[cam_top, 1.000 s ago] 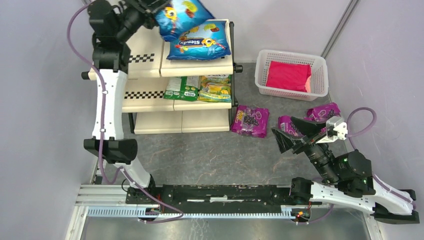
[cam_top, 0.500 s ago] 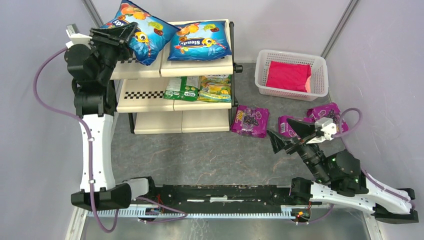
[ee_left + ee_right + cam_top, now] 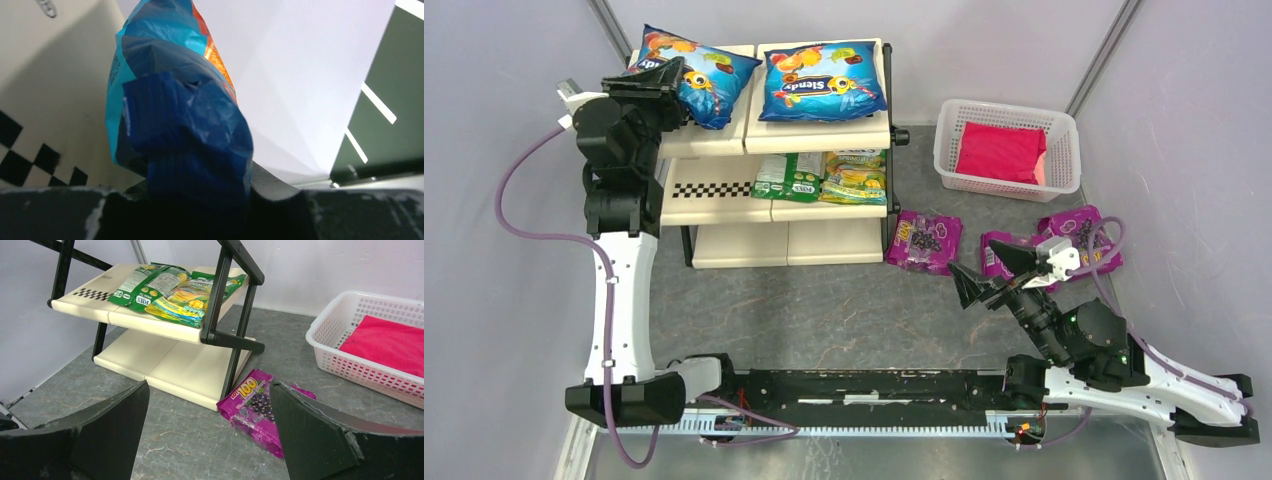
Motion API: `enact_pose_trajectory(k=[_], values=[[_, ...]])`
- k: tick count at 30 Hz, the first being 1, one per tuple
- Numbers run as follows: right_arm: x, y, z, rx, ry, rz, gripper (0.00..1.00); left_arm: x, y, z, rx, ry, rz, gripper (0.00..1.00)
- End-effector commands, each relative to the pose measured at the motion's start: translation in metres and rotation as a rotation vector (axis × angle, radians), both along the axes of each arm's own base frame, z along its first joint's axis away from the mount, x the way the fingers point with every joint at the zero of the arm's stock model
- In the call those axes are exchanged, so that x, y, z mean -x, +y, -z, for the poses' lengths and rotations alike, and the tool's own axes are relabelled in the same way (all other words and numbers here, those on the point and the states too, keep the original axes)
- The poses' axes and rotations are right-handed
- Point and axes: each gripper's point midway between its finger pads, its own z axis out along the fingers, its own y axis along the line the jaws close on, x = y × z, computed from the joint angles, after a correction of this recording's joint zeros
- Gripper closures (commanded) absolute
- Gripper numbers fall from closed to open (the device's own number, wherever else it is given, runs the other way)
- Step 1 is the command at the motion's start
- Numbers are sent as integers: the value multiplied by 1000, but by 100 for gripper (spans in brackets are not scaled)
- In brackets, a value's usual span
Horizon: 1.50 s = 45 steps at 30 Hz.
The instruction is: Place and organize the candy bags onto the shelf
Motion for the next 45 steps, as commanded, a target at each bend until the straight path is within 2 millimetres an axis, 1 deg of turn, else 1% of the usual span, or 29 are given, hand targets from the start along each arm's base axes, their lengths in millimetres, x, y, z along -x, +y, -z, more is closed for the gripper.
enact_pose_trajectory(k=[1,3,4,5,7,9,13,16,17,19,25,31,33,34,35,36,37,40,42,45], values=[[-4,-7,-1,-58,2,44,2,26,-5,-62,107,-189,-63,77],[-4,-6,2,-57,4,44,2,25,-13,-53,120,-142,-79,71],[-4,-6,3,-55,6,45,2,24,-18,-45,129,-109,-85,66],[-4,-5,4,-53,7,44,2,23,-21,-37,136,-72,-92,62],[-4,-6,3,-55,6,45,2,23,-24,-24,154,-2,-107,58],[-4,-6,0,-59,3,42,2,26,-21,-14,149,53,-139,53],[-4,-5,1,-57,4,38,2,38,-9,2,140,136,-206,36],[-4,-2,4,-57,10,36,2,44,-9,8,118,167,-206,19],[-4,-1,5,-56,12,35,2,46,-10,8,107,172,-197,15],[-4,2,6,-55,15,30,2,51,-12,12,87,186,-179,10],[-4,9,7,-41,16,19,2,71,-13,29,29,243,-159,11],[-5,25,4,10,6,-13,2,74,-24,36,-34,260,-94,13],[-5,29,3,16,8,-20,2,80,-25,39,-48,260,-78,14],[-5,29,3,13,9,-22,2,83,-26,41,-52,261,-70,17],[-5,30,5,14,10,-22,2,86,-27,43,-52,259,-62,23],[-5,30,6,14,8,-22,2,88,-29,42,-55,247,-50,31],[-5,31,7,17,8,-24,2,91,-31,38,-63,226,-34,36],[-6,33,8,33,6,-24,2,96,-36,30,-70,191,-1,44],[-6,36,7,46,2,-30,2,98,-38,27,-77,180,9,47],[-6,39,6,55,-2,-34,2,96,-39,28,-74,172,16,58]])
